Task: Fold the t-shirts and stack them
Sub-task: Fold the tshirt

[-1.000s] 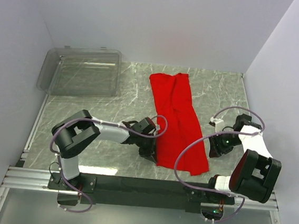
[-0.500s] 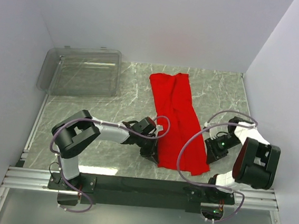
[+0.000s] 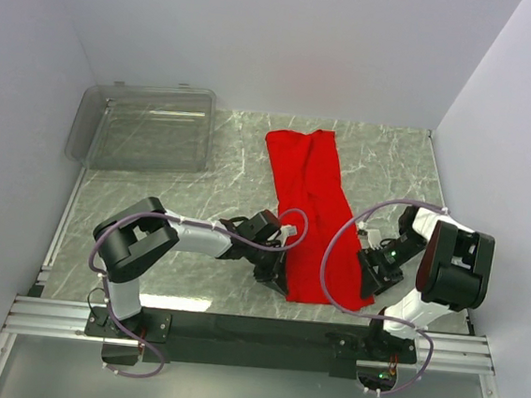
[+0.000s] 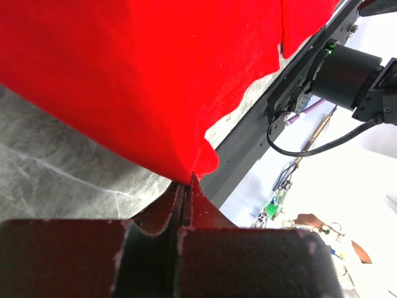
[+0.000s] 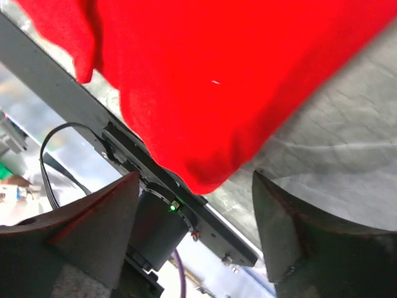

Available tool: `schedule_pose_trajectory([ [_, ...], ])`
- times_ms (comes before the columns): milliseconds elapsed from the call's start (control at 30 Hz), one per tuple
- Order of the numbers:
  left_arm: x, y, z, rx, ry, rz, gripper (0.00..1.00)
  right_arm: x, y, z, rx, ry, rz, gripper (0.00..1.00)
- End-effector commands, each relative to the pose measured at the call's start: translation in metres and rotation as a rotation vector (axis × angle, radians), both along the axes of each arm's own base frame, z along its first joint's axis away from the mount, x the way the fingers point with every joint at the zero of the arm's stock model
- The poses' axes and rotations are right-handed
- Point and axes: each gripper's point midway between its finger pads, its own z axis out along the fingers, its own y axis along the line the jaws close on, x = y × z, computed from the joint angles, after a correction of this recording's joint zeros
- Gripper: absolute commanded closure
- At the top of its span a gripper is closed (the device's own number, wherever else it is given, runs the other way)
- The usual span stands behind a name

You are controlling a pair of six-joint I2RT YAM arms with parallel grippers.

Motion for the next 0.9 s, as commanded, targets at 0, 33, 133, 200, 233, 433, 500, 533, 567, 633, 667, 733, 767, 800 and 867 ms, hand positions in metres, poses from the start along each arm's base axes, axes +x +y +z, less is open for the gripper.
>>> schedule_pose_trajectory([
  [0, 0.003, -0.013, 0.012, -0.056, -0.018, -0.020, 0.99, 0.012, -0.014, 0.000, -0.084, -0.027, -0.004, 0.19],
  [33, 0.003, -0.012, 0.012, -0.051, -0.020, -0.018, 0.99, 0.015, -0.019, 0.000, -0.117, -0.044, -0.005, 0.18],
  [133, 0.003, -0.013, 0.014, -0.057, -0.023, -0.016, 0.99, 0.019, -0.022, -0.001, -0.157, -0.079, -0.009, 0.16],
  [200, 0.001, -0.012, 0.012, -0.057, -0.016, -0.019, 0.99, 0.016, -0.025, -0.007, -0.201, -0.074, 0.007, 0.17],
  [233, 0.001, -0.012, 0.011, -0.057, -0.015, -0.020, 0.99, 0.016, -0.025, -0.008, -0.206, -0.076, 0.011, 0.17],
  [433, 0.003, -0.016, 0.015, -0.067, -0.020, -0.028, 0.99, 0.016, -0.009, -0.008, -0.180, -0.064, 0.090, 0.25],
  [500, 0.004, -0.018, 0.016, -0.070, -0.026, -0.029, 0.99, 0.014, -0.004, -0.010, -0.161, -0.039, 0.089, 0.29],
  [533, 0.004, -0.017, 0.017, -0.072, -0.026, -0.029, 0.99, 0.014, -0.003, -0.010, -0.156, -0.033, 0.088, 0.30],
  [567, 0.003, -0.017, 0.016, -0.071, -0.023, -0.030, 0.99, 0.013, -0.002, -0.012, -0.149, -0.021, 0.084, 0.31],
  [633, 0.003, -0.016, 0.017, -0.075, -0.023, -0.030, 0.99, 0.012, 0.000, -0.015, -0.151, -0.009, 0.080, 0.32],
  [667, 0.002, -0.016, 0.017, -0.075, -0.022, -0.029, 0.99, 0.011, 0.001, -0.016, -0.153, -0.001, 0.082, 0.32],
  [733, 0.002, -0.015, 0.016, -0.074, -0.024, -0.027, 0.99, 0.011, 0.001, -0.017, -0.172, 0.004, 0.079, 0.35],
  [767, 0.002, -0.015, 0.016, -0.074, -0.022, -0.027, 0.99, 0.012, 0.001, -0.018, -0.176, 0.004, 0.084, 0.36],
  [800, 0.002, -0.015, 0.016, -0.075, -0.023, -0.028, 0.99, 0.011, 0.001, -0.018, -0.178, 0.007, 0.082, 0.38],
  [867, 0.002, -0.016, 0.017, -0.076, -0.022, -0.028, 0.99, 0.012, 0.001, -0.018, -0.183, 0.005, 0.083, 0.41],
])
